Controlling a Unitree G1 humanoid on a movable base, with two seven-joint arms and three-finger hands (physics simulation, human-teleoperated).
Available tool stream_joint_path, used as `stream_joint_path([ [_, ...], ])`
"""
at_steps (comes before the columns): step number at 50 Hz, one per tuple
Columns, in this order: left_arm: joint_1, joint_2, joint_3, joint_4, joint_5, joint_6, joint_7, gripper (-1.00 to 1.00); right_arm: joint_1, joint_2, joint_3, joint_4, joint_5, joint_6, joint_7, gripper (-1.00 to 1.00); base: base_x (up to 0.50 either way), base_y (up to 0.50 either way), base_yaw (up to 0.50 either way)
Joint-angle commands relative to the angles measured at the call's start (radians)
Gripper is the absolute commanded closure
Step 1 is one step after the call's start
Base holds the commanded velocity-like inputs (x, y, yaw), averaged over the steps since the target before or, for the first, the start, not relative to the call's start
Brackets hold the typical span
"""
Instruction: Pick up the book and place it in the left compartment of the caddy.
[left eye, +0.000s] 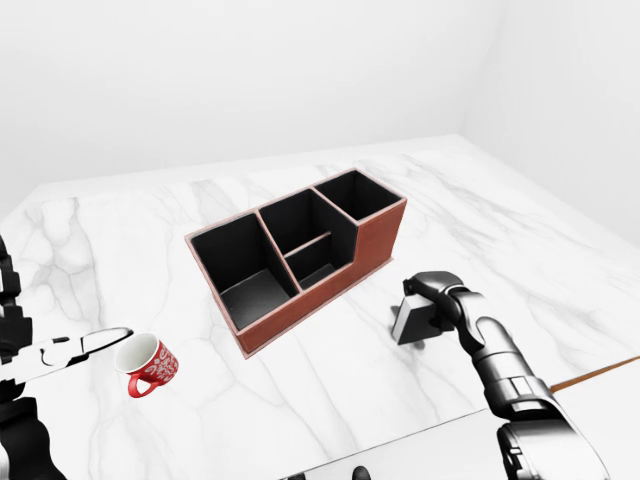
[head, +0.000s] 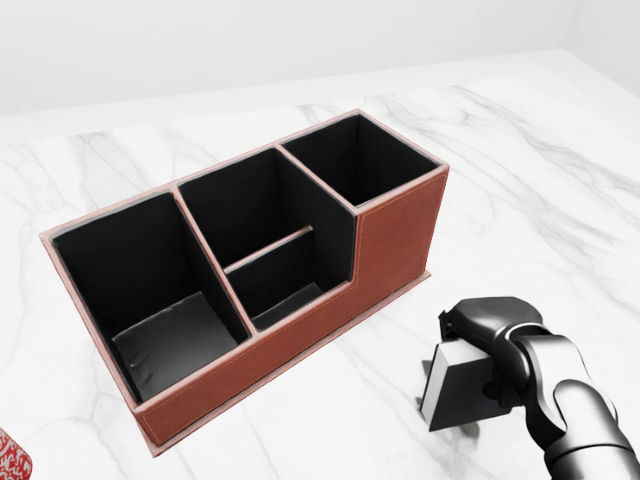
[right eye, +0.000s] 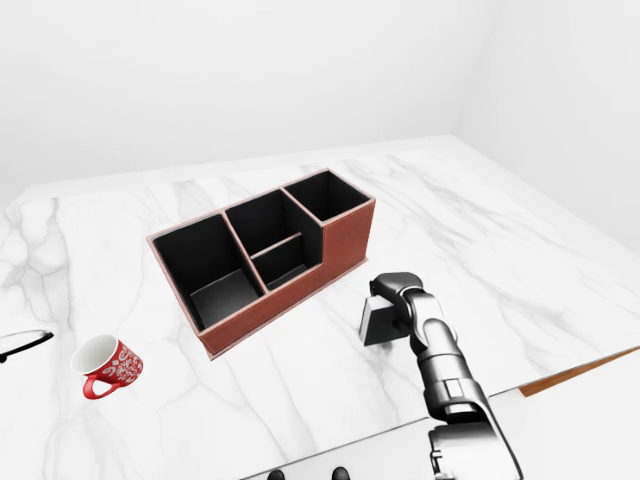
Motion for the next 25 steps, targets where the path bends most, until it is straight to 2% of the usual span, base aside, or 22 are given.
stream_joint_path([
  [1,0.008,-0.006,0.009,-0.006,-0.006,0.000,-0.006,-1.00,0.029,-0.008,-0.031,-0.155,0.009,0.000,0.103,1.00,0.00,0.00,0.00],
  [7,0.012,-0.009,0.014,-0.013,-0.011,0.000,-0.011,-1.00,0.072,0.007,-0.062,-0.357,0.069,0.000,0.282,1.00,0.00,0.00,0.00],
  [14,0.017,-0.013,0.022,-0.019,-0.018,0.000,-0.016,-1.00,0.081,0.025,-0.082,-0.544,0.112,0.000,0.282,1.00,0.00,0.00,0.00],
  [25,0.024,-0.017,0.032,-0.012,-0.030,0.000,-0.023,-1.00,0.029,0.055,-0.076,-0.736,0.161,0.000,0.282,1.00,0.00,0.00,0.00],
])
